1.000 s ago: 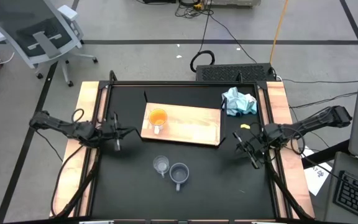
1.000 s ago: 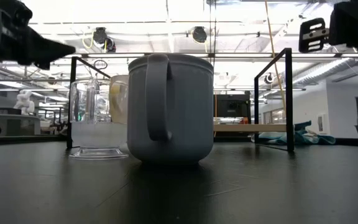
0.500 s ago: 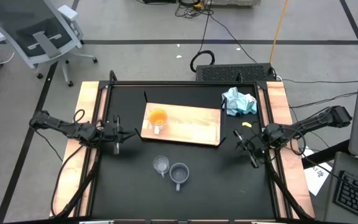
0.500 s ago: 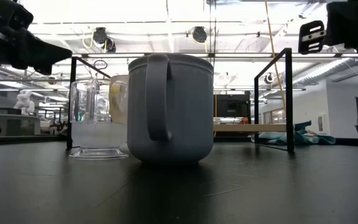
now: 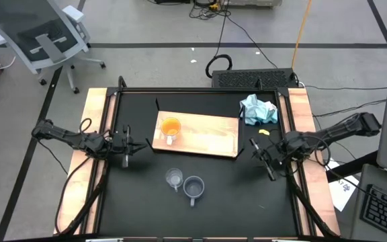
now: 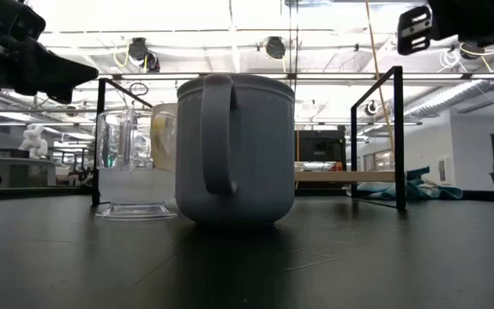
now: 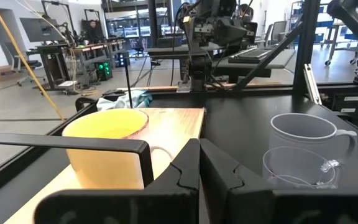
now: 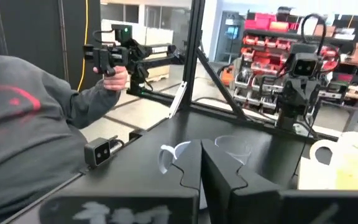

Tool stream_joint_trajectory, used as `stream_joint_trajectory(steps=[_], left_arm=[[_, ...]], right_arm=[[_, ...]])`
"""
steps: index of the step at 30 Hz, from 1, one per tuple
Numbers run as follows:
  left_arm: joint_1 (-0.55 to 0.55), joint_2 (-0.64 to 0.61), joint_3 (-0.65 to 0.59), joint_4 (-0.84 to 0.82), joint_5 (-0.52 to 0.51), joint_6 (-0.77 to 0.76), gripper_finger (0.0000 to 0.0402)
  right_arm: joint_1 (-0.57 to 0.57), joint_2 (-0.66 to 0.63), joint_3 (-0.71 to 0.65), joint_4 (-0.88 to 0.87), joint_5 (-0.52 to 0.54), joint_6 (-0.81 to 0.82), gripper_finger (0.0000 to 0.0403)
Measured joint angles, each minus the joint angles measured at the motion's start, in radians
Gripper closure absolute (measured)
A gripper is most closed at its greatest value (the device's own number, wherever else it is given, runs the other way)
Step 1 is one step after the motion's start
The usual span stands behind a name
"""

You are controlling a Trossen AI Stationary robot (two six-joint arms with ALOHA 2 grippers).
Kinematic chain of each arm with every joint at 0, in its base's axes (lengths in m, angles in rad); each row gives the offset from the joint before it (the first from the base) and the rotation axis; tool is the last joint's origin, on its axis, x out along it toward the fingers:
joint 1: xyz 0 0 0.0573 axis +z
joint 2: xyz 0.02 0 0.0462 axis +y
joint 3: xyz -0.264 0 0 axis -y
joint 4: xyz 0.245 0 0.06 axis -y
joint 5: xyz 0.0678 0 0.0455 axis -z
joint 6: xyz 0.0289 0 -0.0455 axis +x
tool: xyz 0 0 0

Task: Stack small to large cups/mugs on shelf
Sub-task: Put the gray mug on the shelf

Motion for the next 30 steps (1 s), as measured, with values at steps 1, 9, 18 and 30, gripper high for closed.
stream_joint_trajectory(steps=[1, 9, 18, 30], left_arm=[[0.000, 0.000, 0.000, 0.000, 0.000, 0.002, 0.0384], [0.000, 0.025, 0.000, -0.001, 0.000, 0.002, 0.0376], [0.000, 0.106, 0.000, -0.001, 0.000, -0.005, 0.0376], [0.000, 0.117, 0.000, 0.001, -0.006, -0.022, 0.0376]], right_arm=[[0.003, 0.015, 0.016, -0.014, 0.000, -0.001, 0.0403], [0.071, 0.175, 0.184, -0.104, -0.002, -0.051, 0.0403], [0.150, 0.397, 0.446, -0.214, 0.002, -0.087, 0.0384], [0.107, 0.709, 0.875, -0.661, 0.237, 0.006, 0.0329]])
